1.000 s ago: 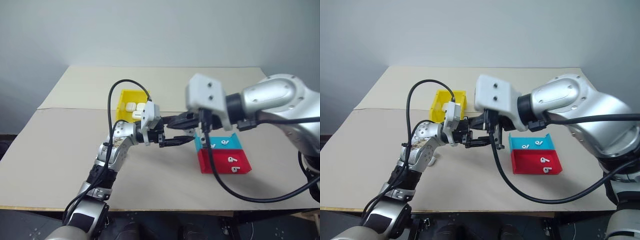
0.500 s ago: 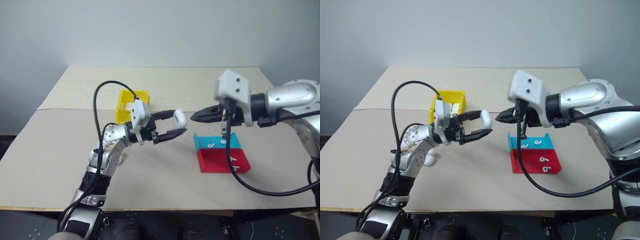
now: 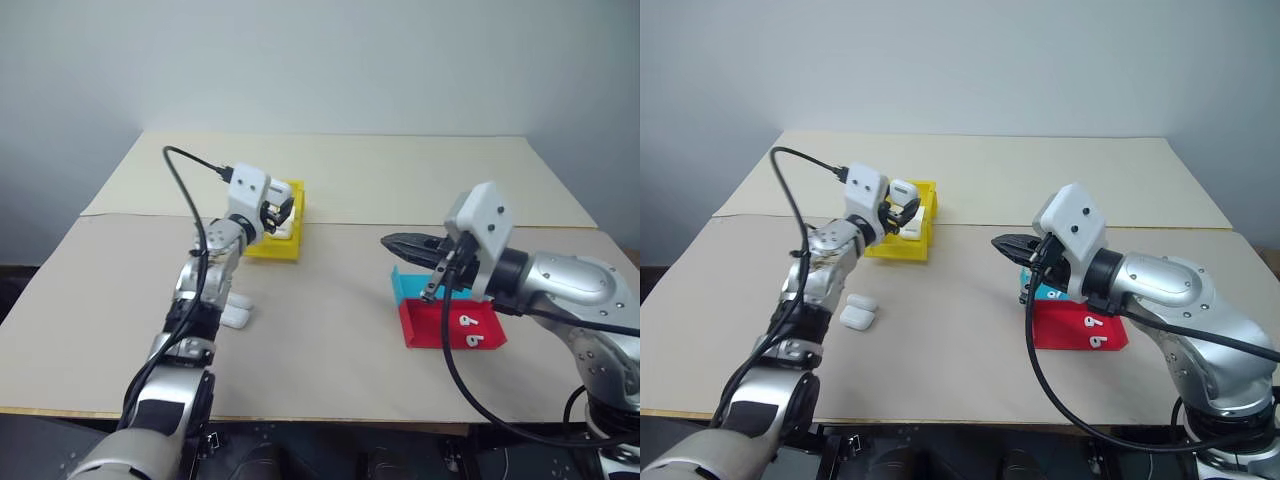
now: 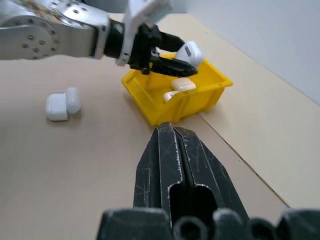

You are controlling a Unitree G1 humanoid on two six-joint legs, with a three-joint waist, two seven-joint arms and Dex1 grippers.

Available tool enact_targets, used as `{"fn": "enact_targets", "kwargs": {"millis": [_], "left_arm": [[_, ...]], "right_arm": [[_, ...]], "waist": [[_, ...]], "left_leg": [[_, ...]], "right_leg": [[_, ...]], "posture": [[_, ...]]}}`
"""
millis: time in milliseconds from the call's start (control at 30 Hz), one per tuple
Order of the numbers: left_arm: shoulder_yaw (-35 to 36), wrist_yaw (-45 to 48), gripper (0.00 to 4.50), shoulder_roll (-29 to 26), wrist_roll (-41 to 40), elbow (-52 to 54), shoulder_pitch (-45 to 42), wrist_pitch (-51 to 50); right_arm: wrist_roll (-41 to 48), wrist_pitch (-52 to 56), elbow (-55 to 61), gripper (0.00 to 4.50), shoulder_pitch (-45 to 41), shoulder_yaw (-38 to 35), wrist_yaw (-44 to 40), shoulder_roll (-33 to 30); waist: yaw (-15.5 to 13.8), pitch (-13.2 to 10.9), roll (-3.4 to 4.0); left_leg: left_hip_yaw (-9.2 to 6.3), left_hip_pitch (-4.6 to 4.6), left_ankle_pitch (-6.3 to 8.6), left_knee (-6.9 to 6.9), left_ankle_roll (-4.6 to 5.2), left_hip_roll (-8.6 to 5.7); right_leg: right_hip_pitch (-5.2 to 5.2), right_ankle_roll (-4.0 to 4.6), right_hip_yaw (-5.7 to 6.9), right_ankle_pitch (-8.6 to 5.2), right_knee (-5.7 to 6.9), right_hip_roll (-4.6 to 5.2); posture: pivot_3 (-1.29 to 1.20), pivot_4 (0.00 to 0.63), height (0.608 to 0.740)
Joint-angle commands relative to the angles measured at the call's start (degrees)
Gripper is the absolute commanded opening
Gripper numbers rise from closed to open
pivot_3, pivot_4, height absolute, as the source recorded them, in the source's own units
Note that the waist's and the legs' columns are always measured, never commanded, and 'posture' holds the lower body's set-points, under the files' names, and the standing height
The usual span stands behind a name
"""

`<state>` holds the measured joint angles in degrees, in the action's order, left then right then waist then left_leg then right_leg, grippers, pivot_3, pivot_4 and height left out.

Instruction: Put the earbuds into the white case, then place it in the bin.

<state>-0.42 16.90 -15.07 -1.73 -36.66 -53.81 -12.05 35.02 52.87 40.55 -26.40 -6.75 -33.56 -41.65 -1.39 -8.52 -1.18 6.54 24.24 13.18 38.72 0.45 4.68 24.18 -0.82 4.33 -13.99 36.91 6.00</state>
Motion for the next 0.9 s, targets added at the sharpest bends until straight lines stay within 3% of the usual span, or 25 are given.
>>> {"fn": "enact_targets", "kwargs": {"millis": [33, 133, 267, 400, 667, 800, 900], "left_arm": [[-0.32, -3.77, 3.76, 0.02, 2.87, -6.29, -4.1, 2.99], [0.12, -3.49, 4.47, -0.64, 2.96, -5.27, -3.49, 4.49], [1.82, 1.31, 4.47, -5.07, 1.03, 6.0, 3.04, 5.83], [6.95, 9.74, 4.47, -11.03, -7.23, 24.34, 12.84, -0.68], [16.72, 29.6, 4.47, -29.07, -25.06, 57.39, 36.84, -15.07], [22.84, 35.37, 4.47, -34.4, -35.46, 66.67, 45.92, -21.6], [26.08, 37.31, 4.47, -36.72, -38.74, 71.05, 50.55, -23.38]], "right_arm": [[-0.6, -1.46, 0.87, 0.0, 1.22, -1.05, 0.8, -0.63], [-0.85, -1.81, 0.56, 0.0, 2.5, -1.72, 0.19, -1.64], [-0.63, -1.91, 0.47, 0.0, 4.65, -3.59, -1.22, -3.95], [-0.49, -3.4, 0.48, 0.0, 8.11, -6.29, -2.62, -5.69], [-0.5, -9.24, 0.04, 0.0, 15.23, -9.07, -7.19, -6.8], [0.1, -11.4, -0.76, 0.0, 16.83, -9.97, -9.21, -7.04], [0.29, -12.79, -1.39, 0.0, 17.18, -10.11, -10.81, -7.47]], "waist": [[0.08, -0.02, -0.03], [0.55, -0.02, -0.03], [1.08, -0.02, -0.03], [1.41, -0.02, -0.03], [1.11, -0.02, -0.03], [0.69, -0.02, -0.03], [0.7, -0.02, -0.03]], "left_leg": [[0.01, 0.02, 0.0, -0.01, 0.0, 0.0], [0.01, 0.01, 0.01, -0.04, 0.01, 0.0], [0.01, -0.01, 0.0, -0.05, 0.0, 0.02], [0.04, -0.06, -0.03, -0.11, -0.05, 0.06], [0.01, -0.2, -0.03, -0.11, -0.06, 0.1], [0.02, -0.29, -0.02, -0.15, -0.07, 0.1], [0.02, -0.44, -0.02, -0.29, -0.08, 0.1]], "right_leg": [[0.02, -0.01, 0.0, 0.01, -0.03, 0.0], [0.04, -0.01, -0.01, 0.0, -0.02, 0.02], [0.05, -0.01, -0.02, 0.0, 0.03, 0.02], [0.08, 0.0, -0.08, 0.0, 0.09, 0.0], [-0.03, -0.02, -0.11, -0.02, 0.1, 0.01], [-0.08, -0.01, -0.13, -0.03, 0.1, 0.01], [-0.11, 0.01, -0.18, -0.03, 0.11, 0.01]], "posture": [[0.0, 0.15, 0.74], [0.0, 0.15, 0.74], [0.0, 0.15, 0.74], [0.0, 0.15, 0.74], [0.0, 0.15, 0.74], [0.0, 0.15, 0.74], [0.0, 0.15, 0.74]]}}
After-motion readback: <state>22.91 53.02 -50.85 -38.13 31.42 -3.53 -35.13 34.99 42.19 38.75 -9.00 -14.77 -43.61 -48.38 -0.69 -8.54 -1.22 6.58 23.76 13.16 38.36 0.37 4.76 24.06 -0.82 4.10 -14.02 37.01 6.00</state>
